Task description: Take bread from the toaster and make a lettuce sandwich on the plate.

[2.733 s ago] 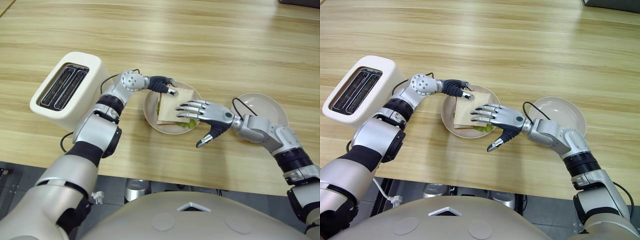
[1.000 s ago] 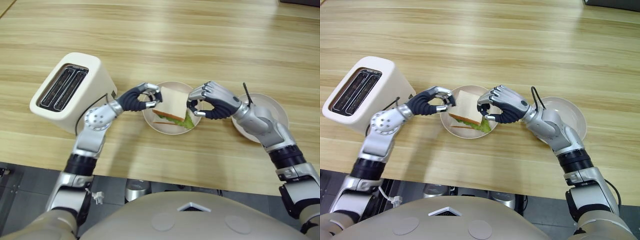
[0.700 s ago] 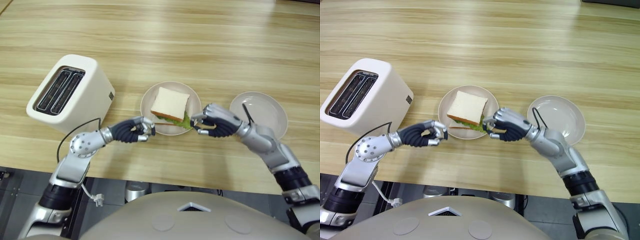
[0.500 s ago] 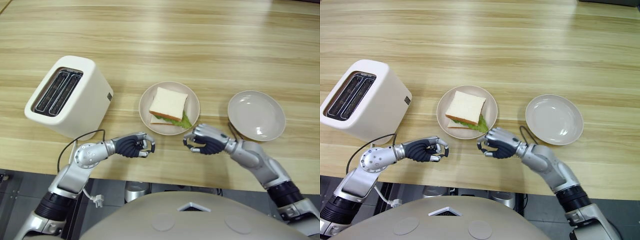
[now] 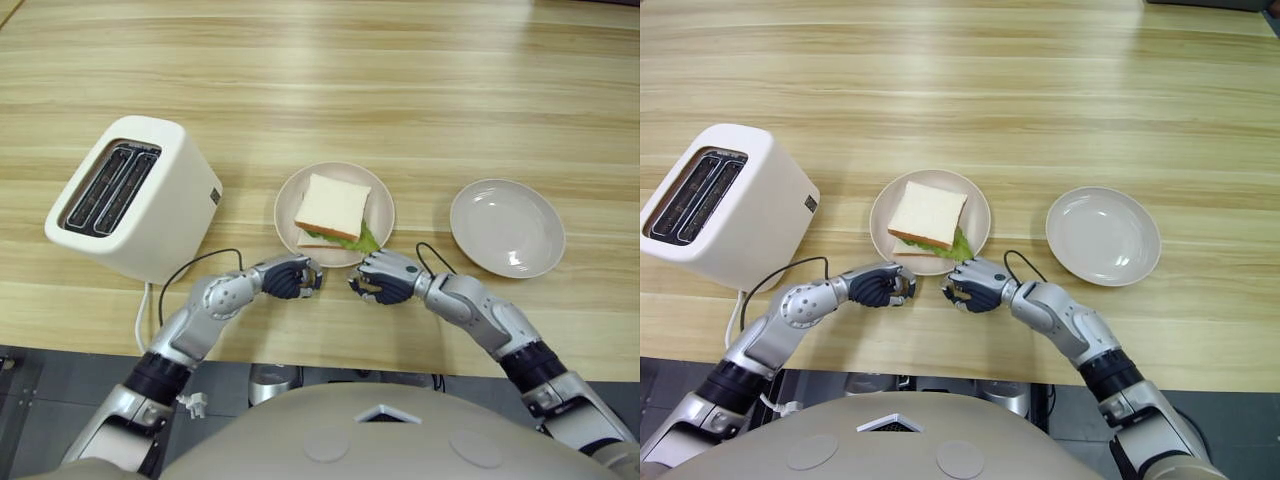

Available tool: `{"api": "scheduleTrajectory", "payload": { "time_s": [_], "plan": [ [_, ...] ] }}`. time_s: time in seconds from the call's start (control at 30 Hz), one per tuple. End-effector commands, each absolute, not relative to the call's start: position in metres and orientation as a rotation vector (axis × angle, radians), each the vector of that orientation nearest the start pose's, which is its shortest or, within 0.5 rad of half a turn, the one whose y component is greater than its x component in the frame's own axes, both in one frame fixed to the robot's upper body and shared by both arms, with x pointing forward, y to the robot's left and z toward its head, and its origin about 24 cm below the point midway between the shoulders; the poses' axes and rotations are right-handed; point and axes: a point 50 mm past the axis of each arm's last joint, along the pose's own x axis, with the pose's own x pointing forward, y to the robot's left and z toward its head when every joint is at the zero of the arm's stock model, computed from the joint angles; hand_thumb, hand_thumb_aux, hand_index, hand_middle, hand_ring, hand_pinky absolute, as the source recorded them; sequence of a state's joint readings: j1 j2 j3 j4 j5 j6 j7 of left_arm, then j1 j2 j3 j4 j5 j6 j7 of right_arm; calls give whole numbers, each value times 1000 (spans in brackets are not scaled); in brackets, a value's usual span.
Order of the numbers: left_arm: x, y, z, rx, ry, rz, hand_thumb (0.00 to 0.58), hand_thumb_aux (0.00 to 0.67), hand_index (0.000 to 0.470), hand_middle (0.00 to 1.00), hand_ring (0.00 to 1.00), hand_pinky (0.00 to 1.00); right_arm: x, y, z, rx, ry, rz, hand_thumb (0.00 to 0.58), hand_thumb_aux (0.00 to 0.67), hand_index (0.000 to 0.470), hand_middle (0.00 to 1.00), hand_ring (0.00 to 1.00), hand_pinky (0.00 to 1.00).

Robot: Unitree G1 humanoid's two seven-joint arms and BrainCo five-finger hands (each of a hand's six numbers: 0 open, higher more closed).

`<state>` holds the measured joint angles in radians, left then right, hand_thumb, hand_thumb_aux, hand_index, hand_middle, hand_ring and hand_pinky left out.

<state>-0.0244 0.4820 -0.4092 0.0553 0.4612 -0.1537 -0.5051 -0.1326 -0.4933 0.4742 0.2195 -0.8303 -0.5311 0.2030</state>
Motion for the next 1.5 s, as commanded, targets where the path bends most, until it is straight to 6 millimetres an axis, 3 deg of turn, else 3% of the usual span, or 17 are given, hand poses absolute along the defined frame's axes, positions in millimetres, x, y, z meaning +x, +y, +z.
{"api": "scheduleTrajectory", "payload": {
  "time_s": [0.03, 0.23, 0.47, 0.73, 0.77, 0.8, 0.83, 0.87, 0.97, 1.03, 1.23, 1.33, 1.37, 1.4, 1.43, 1.47, 1.5],
  "plan": [
    [233, 138, -4, 976, 172, -909, 580, 670, 460, 1000, 1000, 1000, 239, -117, 1, -1304, -285, 991, 580, 670, 460, 1000, 1000, 1000],
    [268, 138, -4, 1023, 149, -829, 580, 670, 460, 1000, 1000, 1000, 279, -116, 2, -1358, -271, 928, 580, 670, 460, 1000, 1000, 1000],
    [331, 140, 10, 1002, 148, -680, 580, 670, 460, 1000, 1000, 1000, 329, -113, 14, -1409, -249, 804, 580, 670, 460, 1000, 1000, 1000],
    [358, 137, 31, 874, 103, -582, 580, 670, 460, 1000, 1000, 1000, 355, -108, 39, -1400, -315, 655, 580, 670, 460, 1000, 1000, 1000],
    [359, 137, 33, 842, 90, -574, 505, 428, 294, 792, 792, 792, 355, -108, 41, -1384, -331, 643, 580, 670, 460, 761, 761, 761],
    [358, 138, 35, 821, 68, -565, 220, 142, 97, 0, 0, 0, 354, -109, 42, -1361, -348, 631, 580, 670, 460, 596, 596, 596],
    [357, 139, 37, 810, 39, -558, 220, 142, 97, 0, 0, 0, 352, -111, 43, -1336, -367, 622, 580, 670, 460, 596, 596, 596],
    [355, 140, 39, 791, 6, -554, 0, 0, 0, 0, 0, 0, 350, -113, 44, -1306, -389, 614, 531, 476, 327, 0, 0, 0],
    [342, 140, 47, 656, -133, -517, 0, 0, 0, 0, 0, 0, 337, -125, 50, -1168, -494, 542, 482, 394, 271, 0, 0, 0],
    [327, 140, 53, 518, -219, -467, 0, 0, 0, 0, 0, 0, 321, -134, 60, -1014, -595, 433, 476, 386, 265, 0, 0, 0],
    [277, 147, 74, 214, -408, -298, 0, 0, 0, 0, 0, 0, 249, -147, 104, -465, -910, 108, 452, 355, 244, 0, 0, 0],
    [262, 145, 78, 270, -533, -321, 0, 0, 0, 0, 0, 0, 238, -140, 107, -508, -1022, 122, 398, 294, 202, 0, 0, 0],
    [262, 145, 76, 266, -534, -318, 0, 0, 0, 0, 0, 0, 244, -139, 104, -517, -979, 117, 337, 236, 162, 0, 0, 0],
    [263, 147, 76, 251, -538, -308, 0, 0, 0, 0, 0, 0, 246, -141, 105, -502, -973, 100, 337, 236, 162, 0, 0, 0],
    [265, 149, 79, 246, -559, -299, 0, 0, 0, 0, 0, 0, 246, -143, 107, -485, -974, 81, 140, 87, 60, 0, 0, 0],
    [266, 151, 82, 260, -579, -296, 0, 0, 0, 0, 0, 0, 246, -146, 107, -484, -972, 67, 45, 26, 18, 0, 0, 0],
    [268, 152, 83, 277, -590, -293, 0, 0, 0, 0, 0, 0, 245, -148, 107, -488, -969, 56, 45, 26, 18, 0, 0, 0]
  ]
}}
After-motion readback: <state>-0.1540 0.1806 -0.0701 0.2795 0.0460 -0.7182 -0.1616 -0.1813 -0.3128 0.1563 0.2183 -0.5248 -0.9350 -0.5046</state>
